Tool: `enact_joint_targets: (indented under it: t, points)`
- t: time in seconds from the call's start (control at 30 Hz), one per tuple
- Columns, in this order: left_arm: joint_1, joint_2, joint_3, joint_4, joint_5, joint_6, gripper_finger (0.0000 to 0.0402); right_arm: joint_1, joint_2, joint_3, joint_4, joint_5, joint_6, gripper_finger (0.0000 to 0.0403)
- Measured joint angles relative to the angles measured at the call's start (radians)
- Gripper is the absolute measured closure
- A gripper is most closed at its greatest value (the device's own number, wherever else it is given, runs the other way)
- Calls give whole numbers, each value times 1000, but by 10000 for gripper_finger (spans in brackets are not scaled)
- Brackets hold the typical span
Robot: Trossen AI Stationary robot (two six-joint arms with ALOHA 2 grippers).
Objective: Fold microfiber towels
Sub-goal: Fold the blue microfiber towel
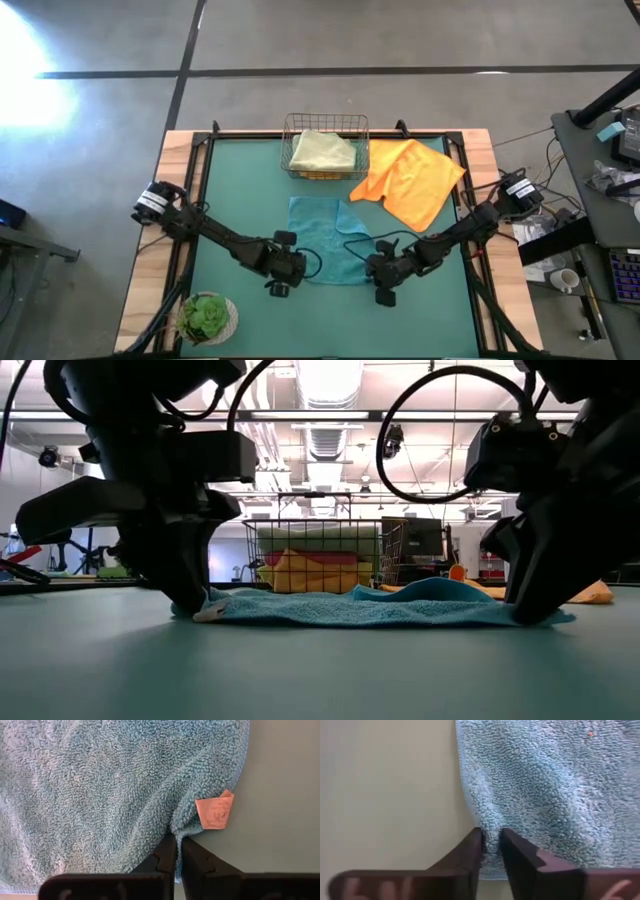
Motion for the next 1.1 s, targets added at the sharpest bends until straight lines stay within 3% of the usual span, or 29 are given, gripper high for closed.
enact_joint_targets:
  t: [0.17,0.5,0.73,1.1]
  points:
    - [6,0,0,-1,3,28,401,-2,0,0,-1,-4,63,388]
    - [7,-56,28,-37,1,25,402,0,-153,13,-20,-29,148,394]
    - [5,-103,105,-133,1,14,402,4,-283,113,-271,19,117,394]
    - [-6,-182,346,-374,75,-39,401,50,-316,357,-630,131,100,394]
